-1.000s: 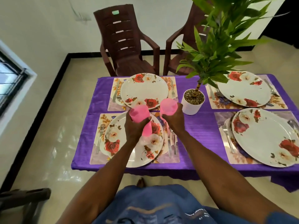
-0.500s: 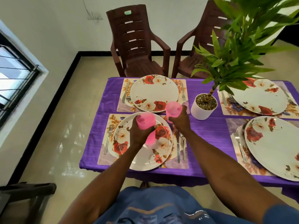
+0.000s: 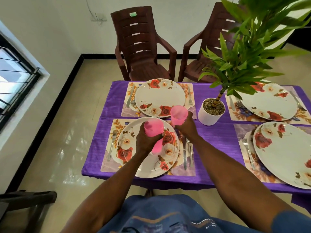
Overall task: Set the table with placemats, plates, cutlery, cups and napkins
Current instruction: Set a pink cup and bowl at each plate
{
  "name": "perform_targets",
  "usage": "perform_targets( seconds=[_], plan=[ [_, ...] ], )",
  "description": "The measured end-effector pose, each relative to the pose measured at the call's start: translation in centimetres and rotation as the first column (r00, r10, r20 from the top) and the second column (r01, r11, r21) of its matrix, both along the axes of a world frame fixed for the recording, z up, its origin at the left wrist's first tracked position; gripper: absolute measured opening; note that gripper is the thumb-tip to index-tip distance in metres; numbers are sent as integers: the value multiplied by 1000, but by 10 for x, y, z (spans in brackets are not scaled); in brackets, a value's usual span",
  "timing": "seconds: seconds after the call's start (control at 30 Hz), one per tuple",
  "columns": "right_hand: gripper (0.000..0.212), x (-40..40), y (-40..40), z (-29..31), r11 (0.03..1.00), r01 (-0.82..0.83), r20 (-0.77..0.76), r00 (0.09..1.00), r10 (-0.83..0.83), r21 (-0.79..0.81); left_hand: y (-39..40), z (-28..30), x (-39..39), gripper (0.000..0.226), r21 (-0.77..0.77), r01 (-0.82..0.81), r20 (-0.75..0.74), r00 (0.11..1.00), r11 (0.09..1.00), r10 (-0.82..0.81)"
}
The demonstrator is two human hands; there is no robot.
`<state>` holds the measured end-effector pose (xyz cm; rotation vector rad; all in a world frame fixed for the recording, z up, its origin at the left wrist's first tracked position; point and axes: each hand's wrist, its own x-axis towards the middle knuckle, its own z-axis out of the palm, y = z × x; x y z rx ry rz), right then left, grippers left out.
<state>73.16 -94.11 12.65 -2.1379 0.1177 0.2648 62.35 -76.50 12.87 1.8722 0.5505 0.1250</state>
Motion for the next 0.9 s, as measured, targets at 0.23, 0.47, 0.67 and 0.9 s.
perform_targets(
  seconds=[0.23,0.47,0.67,0.9],
  plan=[
    [113,-22,-9,-12,992,123,9,992,-123,-13,-5,-3,0,103,12,34,8,999,999,-35],
    [64,-50,-10,-1,949,284,-4,958,-286,138,-27,0,0,101,-123,104,146,986,987,-85],
    [15,-61,-38,12,895,368,-106,930,-352,254,-62,2,9,87,-303,307,169,949,902,-267],
    [30,-93,-111,23,772,398,-303,912,-276,495,-129,4,30,79,-483,460,151,882,745,-447]
  ],
)
